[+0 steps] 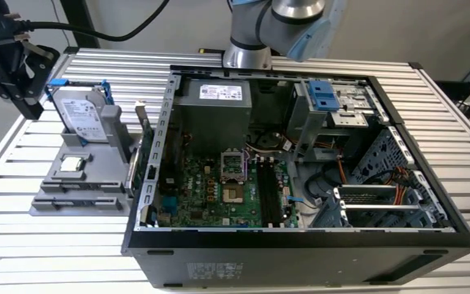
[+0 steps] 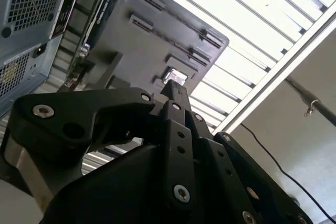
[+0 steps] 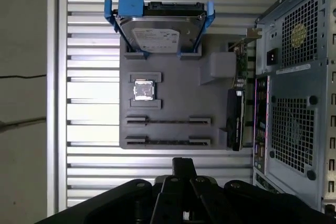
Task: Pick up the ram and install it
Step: 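Pick up the ram and move it above insertion slot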
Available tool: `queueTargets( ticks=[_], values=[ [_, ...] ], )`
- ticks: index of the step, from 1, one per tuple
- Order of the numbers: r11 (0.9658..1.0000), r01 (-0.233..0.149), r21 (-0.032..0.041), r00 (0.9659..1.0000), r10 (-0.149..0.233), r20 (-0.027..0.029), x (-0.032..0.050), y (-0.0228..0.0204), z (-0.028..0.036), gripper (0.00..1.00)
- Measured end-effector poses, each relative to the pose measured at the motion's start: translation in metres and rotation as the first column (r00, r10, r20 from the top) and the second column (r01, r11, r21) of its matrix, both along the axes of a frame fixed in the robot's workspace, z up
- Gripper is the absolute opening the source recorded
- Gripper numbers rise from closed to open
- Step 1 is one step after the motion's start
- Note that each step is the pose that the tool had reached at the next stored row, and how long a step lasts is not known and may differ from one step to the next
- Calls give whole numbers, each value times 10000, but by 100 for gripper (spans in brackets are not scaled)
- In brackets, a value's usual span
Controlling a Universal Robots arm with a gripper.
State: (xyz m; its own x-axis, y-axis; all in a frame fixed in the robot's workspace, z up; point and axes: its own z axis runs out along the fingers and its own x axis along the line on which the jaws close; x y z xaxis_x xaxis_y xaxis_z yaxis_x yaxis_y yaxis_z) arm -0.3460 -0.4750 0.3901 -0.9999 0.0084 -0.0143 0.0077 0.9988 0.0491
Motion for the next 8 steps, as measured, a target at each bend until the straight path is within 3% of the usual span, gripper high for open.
queueTargets(
  ticks=[8],
  values=[
    [10000,1,0,10000,-1,-11,-1,0,0,0]
  ],
)
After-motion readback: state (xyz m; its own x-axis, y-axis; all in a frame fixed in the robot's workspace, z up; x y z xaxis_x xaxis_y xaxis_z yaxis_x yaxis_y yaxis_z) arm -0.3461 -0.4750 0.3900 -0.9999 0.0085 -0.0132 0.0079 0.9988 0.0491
